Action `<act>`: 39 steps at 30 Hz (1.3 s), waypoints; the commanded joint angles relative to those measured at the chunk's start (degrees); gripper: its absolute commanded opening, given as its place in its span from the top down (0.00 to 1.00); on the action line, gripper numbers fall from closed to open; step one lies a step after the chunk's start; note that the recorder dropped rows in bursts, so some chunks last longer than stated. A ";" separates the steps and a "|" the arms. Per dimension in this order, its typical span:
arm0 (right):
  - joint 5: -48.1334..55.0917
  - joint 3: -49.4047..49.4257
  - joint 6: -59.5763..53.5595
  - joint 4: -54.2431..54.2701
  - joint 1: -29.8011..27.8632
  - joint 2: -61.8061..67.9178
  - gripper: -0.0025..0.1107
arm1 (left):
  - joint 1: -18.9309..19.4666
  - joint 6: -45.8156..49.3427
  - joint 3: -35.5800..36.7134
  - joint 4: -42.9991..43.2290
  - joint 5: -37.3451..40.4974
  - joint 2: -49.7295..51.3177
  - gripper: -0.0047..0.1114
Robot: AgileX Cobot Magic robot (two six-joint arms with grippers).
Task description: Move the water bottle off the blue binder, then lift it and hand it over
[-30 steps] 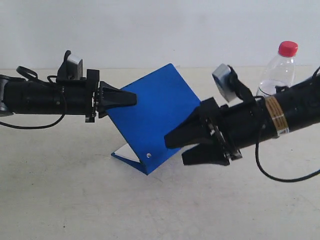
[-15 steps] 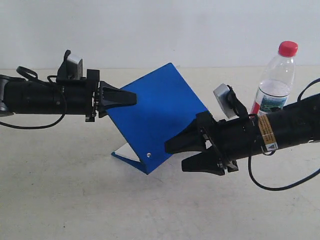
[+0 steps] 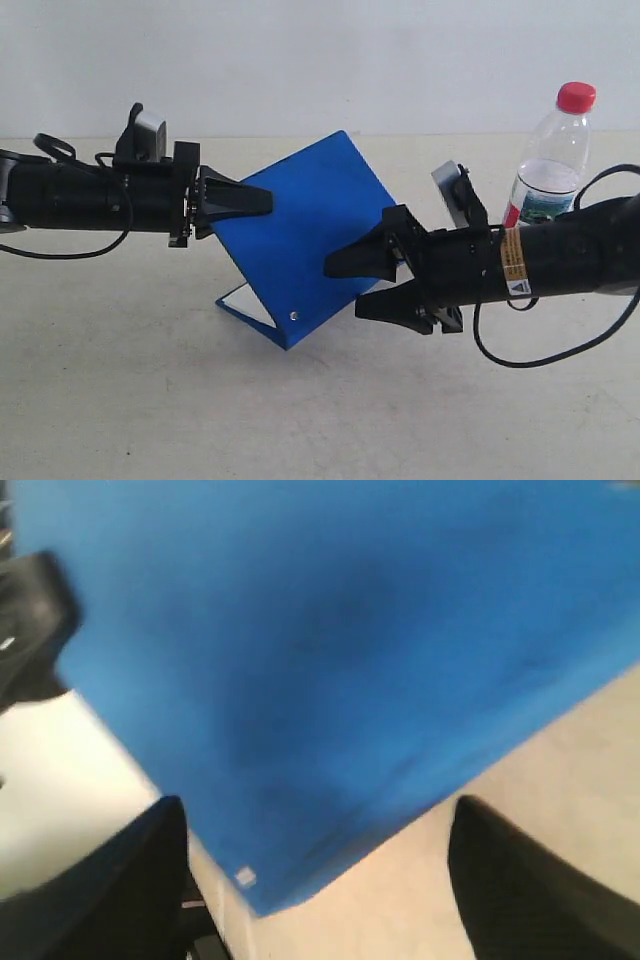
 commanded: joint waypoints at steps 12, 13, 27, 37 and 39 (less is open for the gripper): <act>-12.44 0.01 -19.98 19.34 0.15 12.54 0.40 | -0.20 -1.34 -0.09 12.29 1.83 -0.47 0.81; -12.44 0.01 -20.11 18.83 0.15 12.54 0.40 | -0.20 -1.34 -0.09 15.80 1.83 -0.47 0.69; -12.44 0.01 -21.53 18.10 0.15 12.54 0.98 | 3.51 2.17 -3.24 -2.92 -6.97 -0.47 0.12; -12.44 0.01 -34.00 3.72 0.15 9.60 0.98 | 4.01 2.30 -4.98 3.32 -20.29 -0.47 0.86; -12.44 0.01 -37.80 1.05 0.15 7.68 0.98 | 4.12 2.79 -4.98 2.98 -19.70 -0.51 0.91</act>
